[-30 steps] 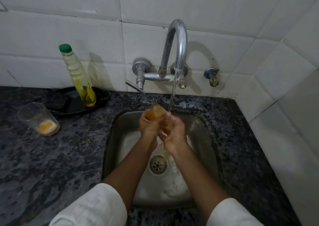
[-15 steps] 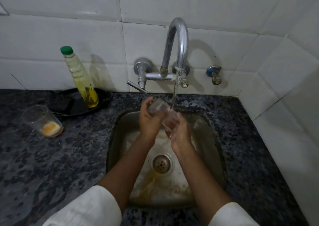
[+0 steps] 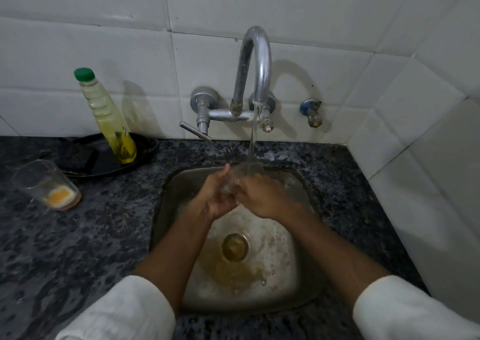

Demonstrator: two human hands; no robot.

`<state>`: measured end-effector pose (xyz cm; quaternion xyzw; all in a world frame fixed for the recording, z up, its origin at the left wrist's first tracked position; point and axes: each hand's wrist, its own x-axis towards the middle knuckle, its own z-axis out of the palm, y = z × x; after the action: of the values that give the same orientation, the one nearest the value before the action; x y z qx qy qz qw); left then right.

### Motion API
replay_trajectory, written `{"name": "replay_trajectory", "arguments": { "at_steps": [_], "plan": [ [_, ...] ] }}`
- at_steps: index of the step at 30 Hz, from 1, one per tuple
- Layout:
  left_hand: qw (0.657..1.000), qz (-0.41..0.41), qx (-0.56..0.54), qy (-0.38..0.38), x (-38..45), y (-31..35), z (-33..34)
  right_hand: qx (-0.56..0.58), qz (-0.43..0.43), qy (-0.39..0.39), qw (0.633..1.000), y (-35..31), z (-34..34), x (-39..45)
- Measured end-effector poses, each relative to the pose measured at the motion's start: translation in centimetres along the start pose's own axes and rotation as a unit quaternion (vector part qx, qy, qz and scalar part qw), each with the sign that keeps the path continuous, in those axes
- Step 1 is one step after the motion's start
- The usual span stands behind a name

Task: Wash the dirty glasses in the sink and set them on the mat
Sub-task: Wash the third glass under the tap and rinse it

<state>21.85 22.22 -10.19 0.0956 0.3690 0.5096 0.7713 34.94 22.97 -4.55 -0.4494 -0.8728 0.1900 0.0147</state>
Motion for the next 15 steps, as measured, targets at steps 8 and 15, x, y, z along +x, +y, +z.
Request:
{"name": "replay_trajectory", "arguments": {
  "at_steps": [8, 15],
  "plan": [
    [0.993, 0.083, -0.077, -0.019, 0.1, -0.8, 0.5, 0.304, 0.094, 0.178, 0.931, -2.4, 0.1, 1.8],
    [0.999, 0.024, 0.031, 0.017, -0.1, -0.2, 0.0, -0.055, -0.033, 0.09, 0.994, -1.6, -0.7, 1.0]
  ]
}}
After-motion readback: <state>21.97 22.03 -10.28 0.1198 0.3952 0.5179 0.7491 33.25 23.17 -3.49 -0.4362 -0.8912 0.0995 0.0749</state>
